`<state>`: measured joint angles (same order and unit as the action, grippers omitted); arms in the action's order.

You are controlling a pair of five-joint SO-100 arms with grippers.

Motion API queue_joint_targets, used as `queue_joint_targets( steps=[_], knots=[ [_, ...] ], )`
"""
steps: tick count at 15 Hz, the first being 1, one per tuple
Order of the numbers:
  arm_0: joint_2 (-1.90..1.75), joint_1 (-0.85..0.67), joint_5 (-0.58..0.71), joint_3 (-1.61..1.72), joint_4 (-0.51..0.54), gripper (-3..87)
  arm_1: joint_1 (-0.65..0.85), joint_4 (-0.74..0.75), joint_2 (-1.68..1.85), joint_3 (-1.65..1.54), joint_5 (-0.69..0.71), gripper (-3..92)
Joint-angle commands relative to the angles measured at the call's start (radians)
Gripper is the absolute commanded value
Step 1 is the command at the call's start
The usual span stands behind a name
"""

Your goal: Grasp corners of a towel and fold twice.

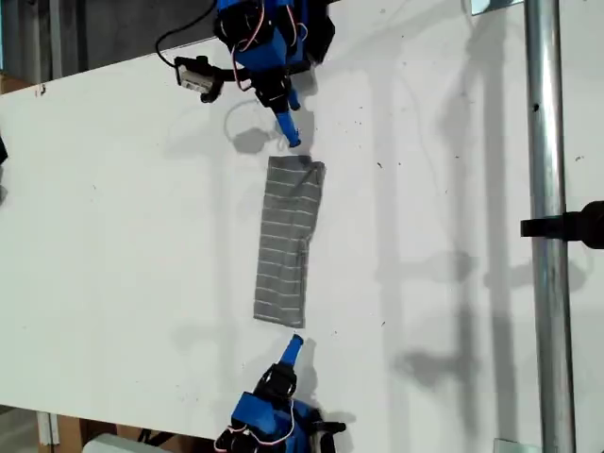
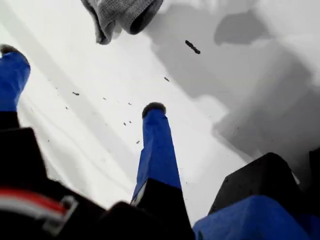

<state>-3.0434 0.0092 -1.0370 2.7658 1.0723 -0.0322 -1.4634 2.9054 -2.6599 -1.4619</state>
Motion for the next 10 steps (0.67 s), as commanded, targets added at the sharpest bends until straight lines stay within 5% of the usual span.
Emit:
queue_joint_targets(
  steps=[1, 5, 10],
  knots=[
    [-0.419, 0.017, -0.008, 0.147, 0.06, -2.6, 0.046, 0.133, -0.114, -0.002, 0.011, 45.1],
    [-0.436, 0.031, -0.064, 0.222, 0.066, -2.6, 0.127, 0.41, -0.726, 0.178, 0.066, 45.8],
    [-0.436, 0.023, -0.08, 0.216, 0.097, -2.6, 0.141, 0.578, -1.181, 0.425, 0.083, 44.2]
  ],
)
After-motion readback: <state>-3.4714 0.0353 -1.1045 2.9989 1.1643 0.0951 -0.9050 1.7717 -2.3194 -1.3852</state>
